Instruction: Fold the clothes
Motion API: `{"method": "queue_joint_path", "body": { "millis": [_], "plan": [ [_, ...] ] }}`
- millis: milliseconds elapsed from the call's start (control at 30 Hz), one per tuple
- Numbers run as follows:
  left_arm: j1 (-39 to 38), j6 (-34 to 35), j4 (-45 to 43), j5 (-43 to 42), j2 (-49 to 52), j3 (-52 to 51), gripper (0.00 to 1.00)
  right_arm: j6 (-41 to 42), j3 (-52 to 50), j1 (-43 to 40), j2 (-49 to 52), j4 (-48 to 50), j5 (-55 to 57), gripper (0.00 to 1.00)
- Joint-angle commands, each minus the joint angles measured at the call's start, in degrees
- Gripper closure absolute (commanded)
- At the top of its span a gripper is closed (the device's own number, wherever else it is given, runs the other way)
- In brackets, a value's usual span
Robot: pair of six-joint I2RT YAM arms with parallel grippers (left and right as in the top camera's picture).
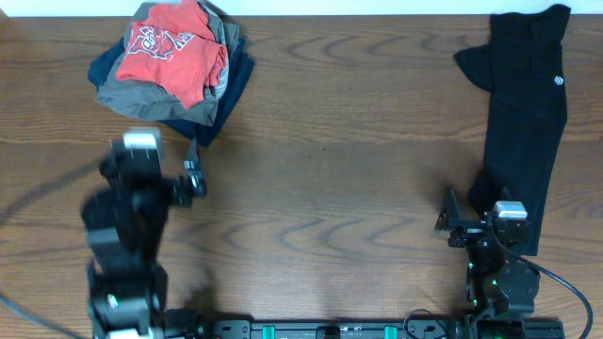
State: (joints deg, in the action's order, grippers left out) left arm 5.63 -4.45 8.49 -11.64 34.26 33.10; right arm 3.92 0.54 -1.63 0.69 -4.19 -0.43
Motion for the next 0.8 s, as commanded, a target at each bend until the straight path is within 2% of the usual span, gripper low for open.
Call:
{"method": "queue_joint_path", "body": {
  "millis": [0,133,267,533,767],
  "plan": [
    [0.2,0.5,-2.7,0.8,-9.7,-9.0,0.02,0.7,-0.2,0.6,-0.4,-0.1,0.2,0.01],
    [0.0,1.2,-3.4,0.9,-20.5,-16.9,0.02,0.7,-0.2,0.6,-0.4,-0.1,0.2,0.01],
    [-0.7,2.0,-5.4,0.9,-26.8,-21.8,0.02,0.7,-0.2,0.6,-0.4,-0.1,0.2,0.01],
    [-1.1,2.9,-9.5,0.9,-34.0,-27.7,0.02,0.7,-0.2,0.6,-0.4,-0.1,0.2,0.01],
    [-1.3,3.3,-10.1,0.7,-34.2,-30.2,0.02,0.7,-0.2,0.6,-0.4,-0.1,0.2,0.01]
  ]
}}
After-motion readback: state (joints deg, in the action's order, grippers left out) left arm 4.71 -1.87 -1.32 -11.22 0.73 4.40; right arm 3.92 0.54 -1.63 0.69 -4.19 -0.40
